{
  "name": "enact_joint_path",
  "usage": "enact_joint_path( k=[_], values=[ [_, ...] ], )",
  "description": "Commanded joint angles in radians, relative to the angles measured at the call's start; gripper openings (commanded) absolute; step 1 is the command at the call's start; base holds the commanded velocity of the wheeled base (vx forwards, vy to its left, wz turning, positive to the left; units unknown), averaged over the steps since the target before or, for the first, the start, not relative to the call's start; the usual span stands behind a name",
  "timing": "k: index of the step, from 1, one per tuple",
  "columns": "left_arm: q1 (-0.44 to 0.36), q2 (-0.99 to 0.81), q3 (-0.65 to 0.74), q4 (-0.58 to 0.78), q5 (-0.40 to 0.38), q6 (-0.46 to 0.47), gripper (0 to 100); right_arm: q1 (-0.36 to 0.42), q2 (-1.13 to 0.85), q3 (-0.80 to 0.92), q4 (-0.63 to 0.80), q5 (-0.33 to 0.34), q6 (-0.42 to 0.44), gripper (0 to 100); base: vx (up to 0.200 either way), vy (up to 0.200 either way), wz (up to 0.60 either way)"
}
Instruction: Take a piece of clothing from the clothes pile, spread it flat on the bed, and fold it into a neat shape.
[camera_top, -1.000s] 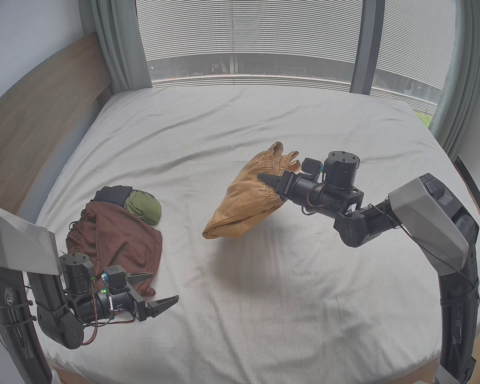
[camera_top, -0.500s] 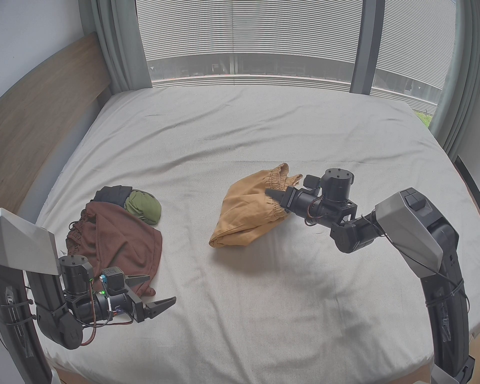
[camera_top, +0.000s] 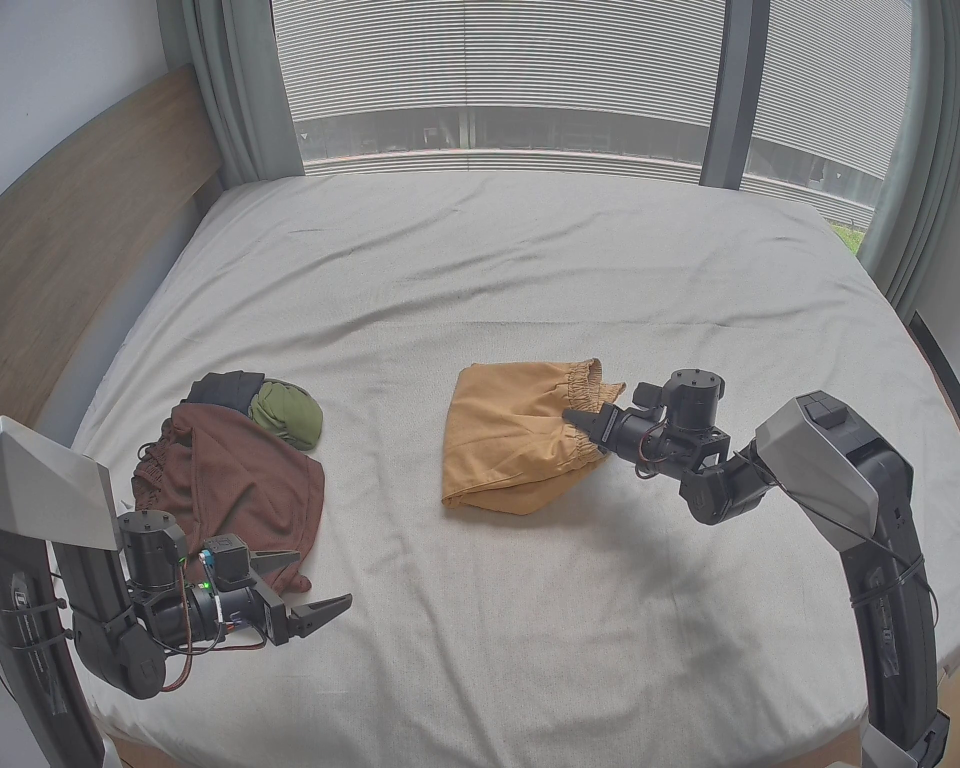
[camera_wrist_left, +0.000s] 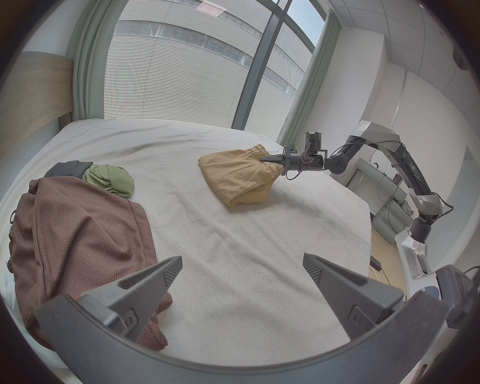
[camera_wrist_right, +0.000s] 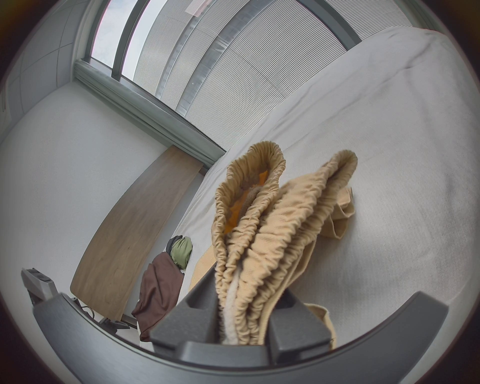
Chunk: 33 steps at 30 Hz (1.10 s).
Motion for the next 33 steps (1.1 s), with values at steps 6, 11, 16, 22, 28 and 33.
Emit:
enact_joint_path(
  k=[6,11,16,22,28,33],
  values=[
    [0.0,-0.001,0.0,0.0,0.0,0.0,100,0.0,0.036,0.047,-0.064,-0.002,0.0,0,0.0,0.0,0.0],
    [0.0,-0.001,0.0,0.0,0.0,0.0,100,0.0,0.034,0.063,-0.097,0.0,-0.001,0,0.0,0.0,0.0],
    [0.0,-0.006,0.001,0.0,0.0,0.0,100,-0.02,0.036,0.063,-0.106,-0.008,-0.038,100,0.0,0.0,0.0],
    [-0.002,-0.008,0.003,0.0,0.0,0.003,100,-0.071,-0.012,0.095,-0.11,-0.014,-0.07,100,0.0,0.0,0.0],
    [-0.002,-0.009,0.001,0.0,0.0,0.006,100,-0.117,-0.127,0.117,-0.13,-0.014,-0.066,100,0.0,0.0,0.0],
    [-0.005,-0.008,0.0,0.0,0.0,0.006,100,-0.103,-0.242,0.159,-0.129,-0.011,-0.06,100,0.0,0.0,0.0]
  ],
)
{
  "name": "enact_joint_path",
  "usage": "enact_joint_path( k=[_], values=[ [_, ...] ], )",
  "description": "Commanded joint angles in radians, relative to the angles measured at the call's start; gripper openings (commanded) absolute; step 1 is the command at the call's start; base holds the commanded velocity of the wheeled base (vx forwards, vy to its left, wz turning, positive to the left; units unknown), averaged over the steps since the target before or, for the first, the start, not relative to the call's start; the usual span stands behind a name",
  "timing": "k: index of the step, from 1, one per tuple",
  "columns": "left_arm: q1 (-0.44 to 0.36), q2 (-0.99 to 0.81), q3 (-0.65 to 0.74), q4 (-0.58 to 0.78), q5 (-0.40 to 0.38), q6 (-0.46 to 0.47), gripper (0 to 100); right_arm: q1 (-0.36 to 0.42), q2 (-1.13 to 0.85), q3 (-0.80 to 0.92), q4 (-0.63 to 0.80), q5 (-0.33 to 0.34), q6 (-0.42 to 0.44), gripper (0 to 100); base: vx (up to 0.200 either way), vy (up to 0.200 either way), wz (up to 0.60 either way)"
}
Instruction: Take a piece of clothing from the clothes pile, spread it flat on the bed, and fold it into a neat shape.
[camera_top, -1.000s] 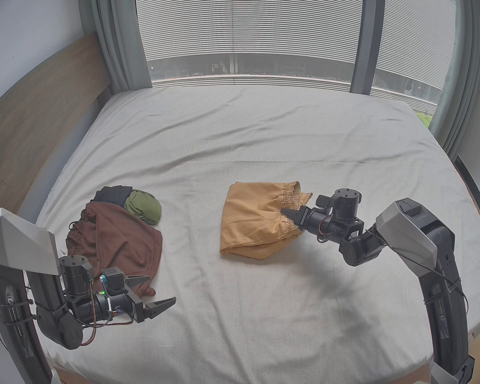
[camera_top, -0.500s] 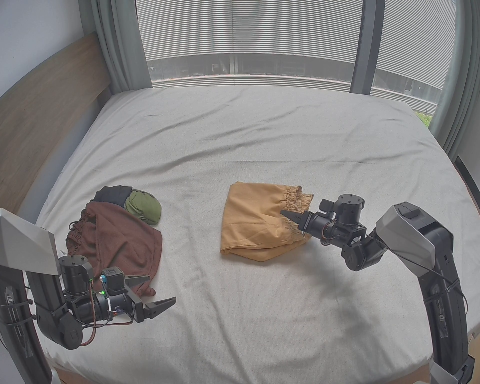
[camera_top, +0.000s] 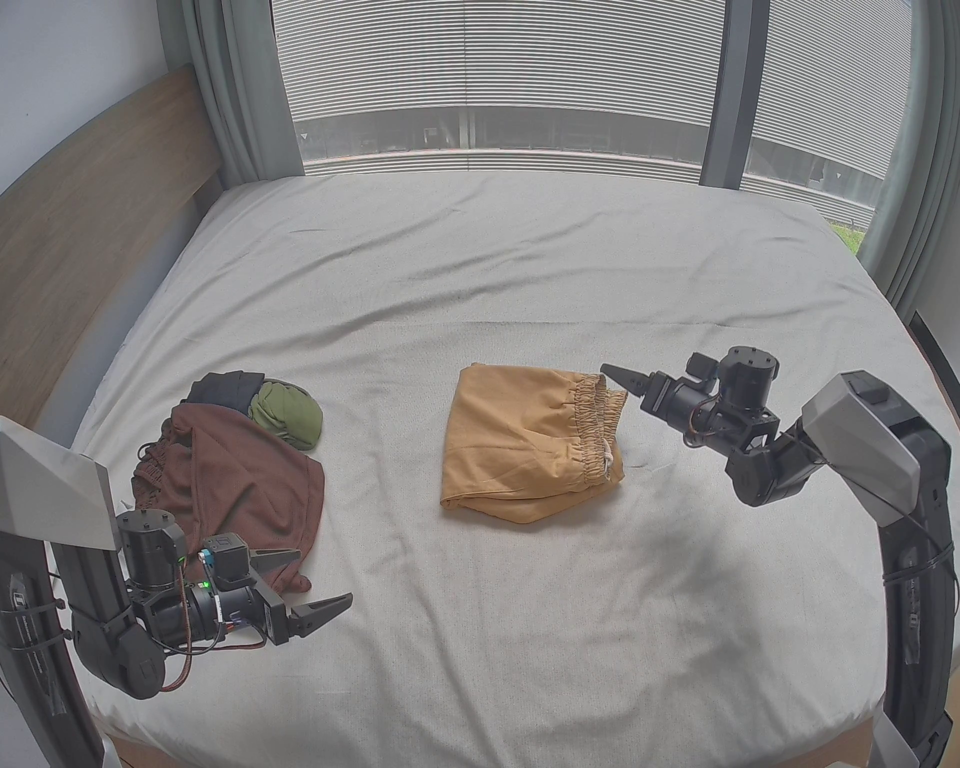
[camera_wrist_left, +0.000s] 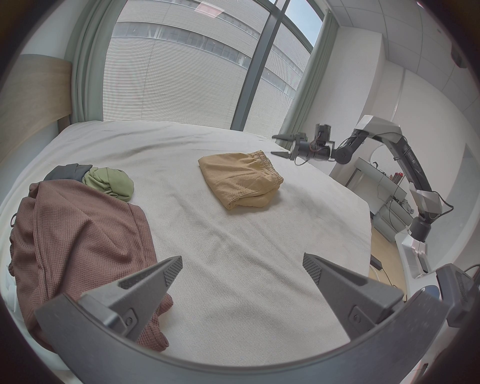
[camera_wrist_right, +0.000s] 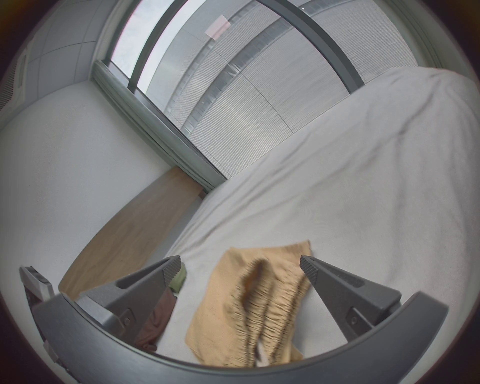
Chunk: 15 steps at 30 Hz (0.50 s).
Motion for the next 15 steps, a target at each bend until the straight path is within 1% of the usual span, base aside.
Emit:
enact_joint_path(
  k=[1,3,5,6,8,12,15],
  values=[
    [-0.003,-0.001,-0.001,0.0,0.0,0.001,100,0.028,-0.167,0.052,0.0,0.004,0.014,100,0.0,0.0,0.0],
    [-0.003,-0.001,-0.001,0.0,0.0,0.001,100,0.076,-0.19,0.069,-0.003,0.001,0.031,100,0.0,0.0,0.0],
    [-0.003,-0.001,-0.001,0.0,0.0,0.001,100,0.114,-0.198,0.086,-0.003,0.001,0.031,100,0.0,0.0,0.0],
    [-0.003,-0.001,-0.001,0.0,0.0,0.001,100,0.114,-0.198,0.086,-0.003,0.001,0.031,100,0.0,0.0,0.0],
    [0.0,-0.004,-0.001,0.0,0.0,0.001,100,0.163,-0.187,0.084,0.0,-0.001,0.029,100,0.0,0.0,0.0],
    [0.002,-0.004,-0.001,0.0,0.0,0.001,100,0.183,-0.155,0.066,0.015,0.001,0.032,100,0.0,0.0,0.0],
    [0.0,-0.006,0.0,0.0,0.0,0.001,100,0.174,-0.063,0.012,0.014,-0.002,0.035,100,0.0,0.0,0.0]
  ],
)
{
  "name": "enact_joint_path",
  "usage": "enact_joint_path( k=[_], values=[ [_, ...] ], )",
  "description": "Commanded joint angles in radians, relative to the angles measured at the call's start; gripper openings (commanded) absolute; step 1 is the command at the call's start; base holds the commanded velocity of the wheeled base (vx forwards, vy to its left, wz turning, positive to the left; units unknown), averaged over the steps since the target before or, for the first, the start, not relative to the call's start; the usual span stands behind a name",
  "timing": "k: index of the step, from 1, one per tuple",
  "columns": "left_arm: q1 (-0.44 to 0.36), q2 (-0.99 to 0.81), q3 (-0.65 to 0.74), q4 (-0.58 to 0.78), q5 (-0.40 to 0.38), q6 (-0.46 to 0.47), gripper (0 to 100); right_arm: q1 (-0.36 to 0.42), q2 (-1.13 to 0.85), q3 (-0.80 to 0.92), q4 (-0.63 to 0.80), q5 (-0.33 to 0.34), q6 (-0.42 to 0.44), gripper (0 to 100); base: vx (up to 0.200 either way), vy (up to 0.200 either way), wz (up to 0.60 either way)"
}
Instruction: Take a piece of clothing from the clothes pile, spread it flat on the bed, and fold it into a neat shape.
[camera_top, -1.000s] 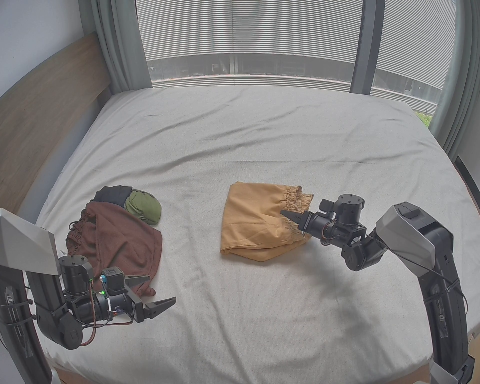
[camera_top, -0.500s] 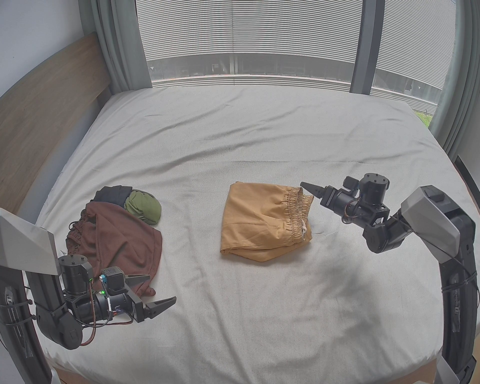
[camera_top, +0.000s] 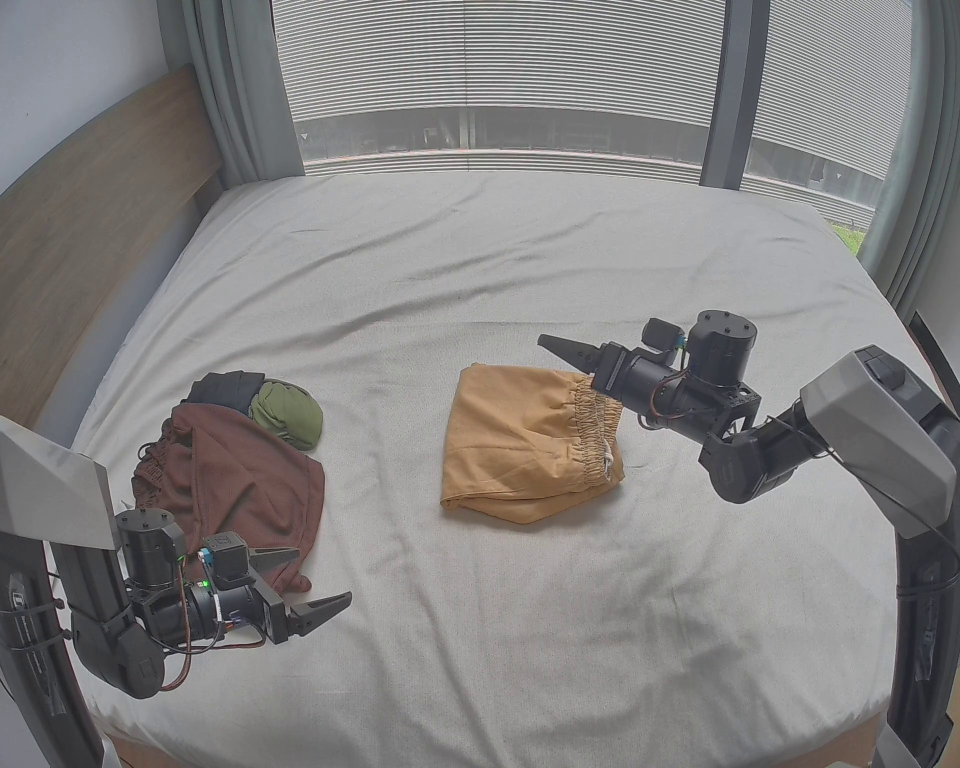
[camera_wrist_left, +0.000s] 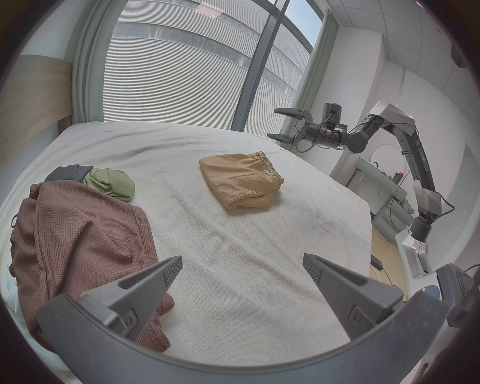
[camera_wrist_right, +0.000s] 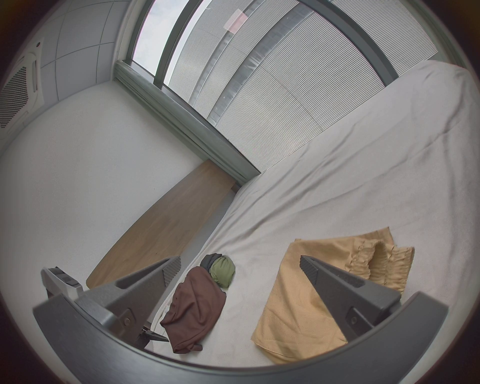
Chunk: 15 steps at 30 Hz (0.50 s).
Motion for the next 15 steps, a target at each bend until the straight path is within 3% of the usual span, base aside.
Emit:
enact_joint_path(
  k=[1,15],
  values=[
    [0.0,-0.003,0.001,0.0,0.0,0.0,100,0.006,0.103,-0.051,0.005,-0.003,0.003,100,0.0,0.0,0.0],
    [0.001,0.002,-0.003,0.0,0.0,0.0,100,-0.018,0.194,-0.045,-0.008,-0.02,-0.005,100,0.0,0.0,0.0]
  ],
)
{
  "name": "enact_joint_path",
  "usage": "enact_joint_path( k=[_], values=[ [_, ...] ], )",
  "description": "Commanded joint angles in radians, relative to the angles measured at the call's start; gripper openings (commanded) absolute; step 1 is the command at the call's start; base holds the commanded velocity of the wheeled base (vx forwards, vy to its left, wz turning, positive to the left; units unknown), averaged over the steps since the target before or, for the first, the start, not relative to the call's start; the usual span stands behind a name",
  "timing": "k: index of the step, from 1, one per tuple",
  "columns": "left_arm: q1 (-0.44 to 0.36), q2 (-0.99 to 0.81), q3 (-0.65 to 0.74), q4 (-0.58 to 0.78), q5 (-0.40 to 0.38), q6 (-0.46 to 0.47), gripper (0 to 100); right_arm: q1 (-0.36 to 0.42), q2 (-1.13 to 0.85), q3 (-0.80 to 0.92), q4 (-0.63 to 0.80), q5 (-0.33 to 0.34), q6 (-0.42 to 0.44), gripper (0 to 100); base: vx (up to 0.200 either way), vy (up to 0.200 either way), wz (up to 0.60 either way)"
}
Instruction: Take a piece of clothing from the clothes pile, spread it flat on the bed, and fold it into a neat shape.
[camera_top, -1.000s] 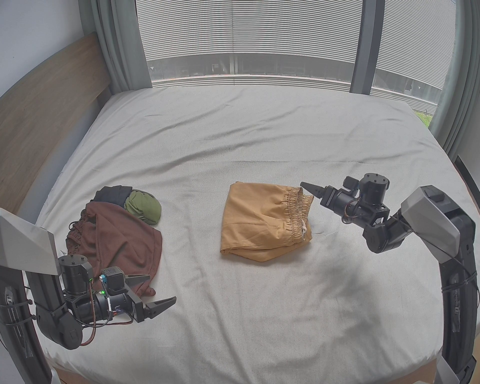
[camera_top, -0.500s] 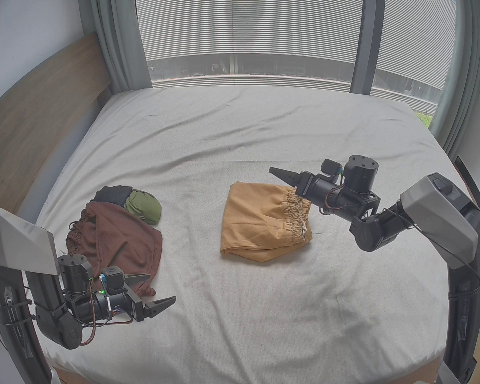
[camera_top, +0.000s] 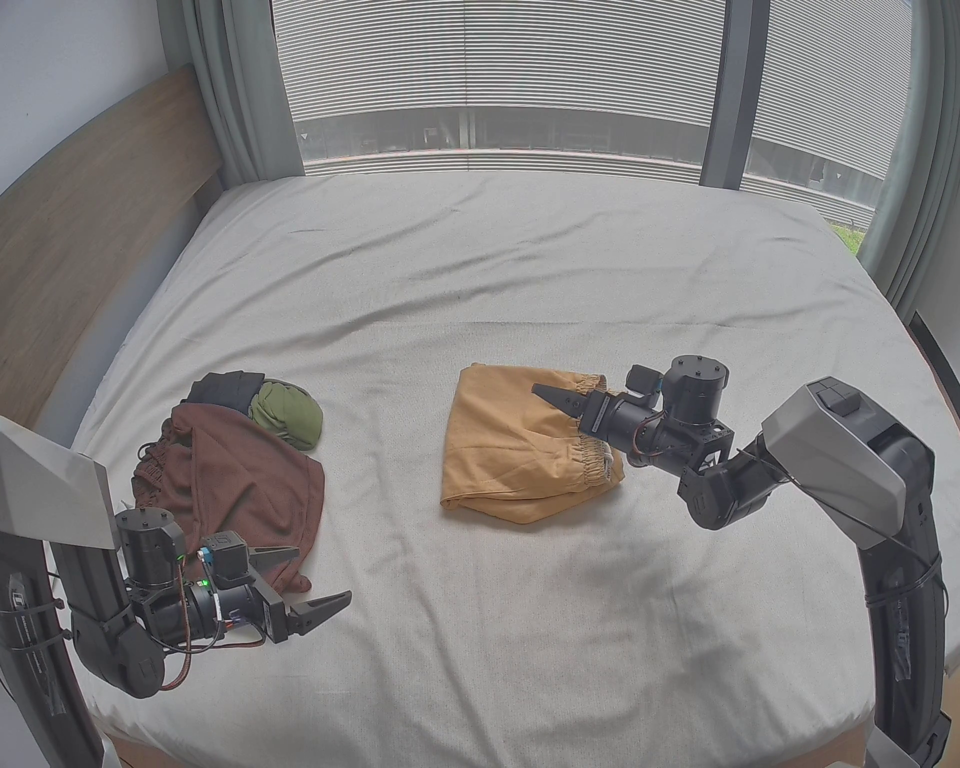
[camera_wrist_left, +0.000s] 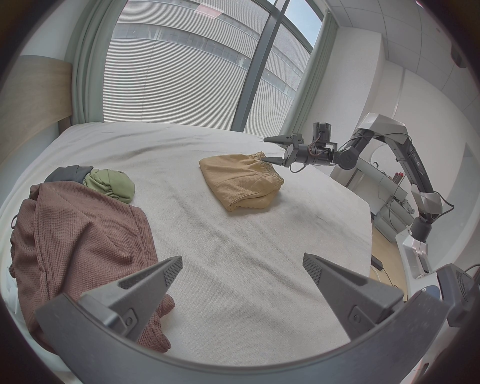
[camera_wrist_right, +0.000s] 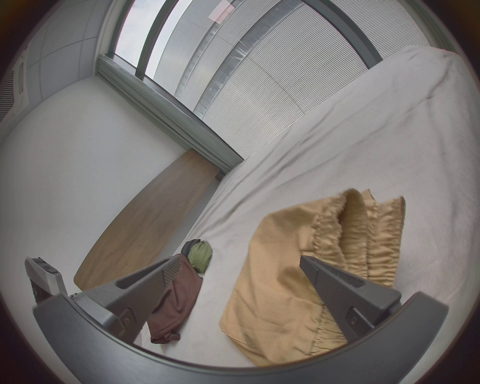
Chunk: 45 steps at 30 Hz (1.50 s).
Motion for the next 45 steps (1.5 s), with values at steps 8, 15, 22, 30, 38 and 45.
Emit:
enact_joint_path(
  k=[8,15,22,30,38,45],
  values=[
    [0.0,0.002,0.0,0.0,0.0,0.0,100,-0.038,0.097,-0.004,-0.002,-0.016,-0.014,100,0.0,0.0,0.0],
    [0.0,0.003,0.0,0.0,0.0,0.0,100,-0.04,0.136,-0.034,-0.005,-0.058,-0.014,100,0.0,0.0,0.0],
    [0.0,0.005,0.0,0.0,0.0,0.0,100,-0.04,0.136,-0.031,-0.023,-0.061,-0.014,100,0.0,0.0,0.0],
    [0.021,-0.052,-0.002,-0.002,-0.031,-0.014,100,-0.006,-0.053,0.071,-0.037,-0.088,-0.011,100,0.0,0.0,0.0],
    [0.006,-0.288,0.009,0.0,-0.035,-0.107,100,0.0,-0.455,0.302,-0.033,-0.091,-0.055,100,0.0,0.0,0.0],
    [-0.126,-0.369,-0.002,0.0,-0.02,-0.193,100,-0.017,-0.722,0.523,-0.029,-0.093,-0.144,100,0.0,0.0,0.0]
  ],
)
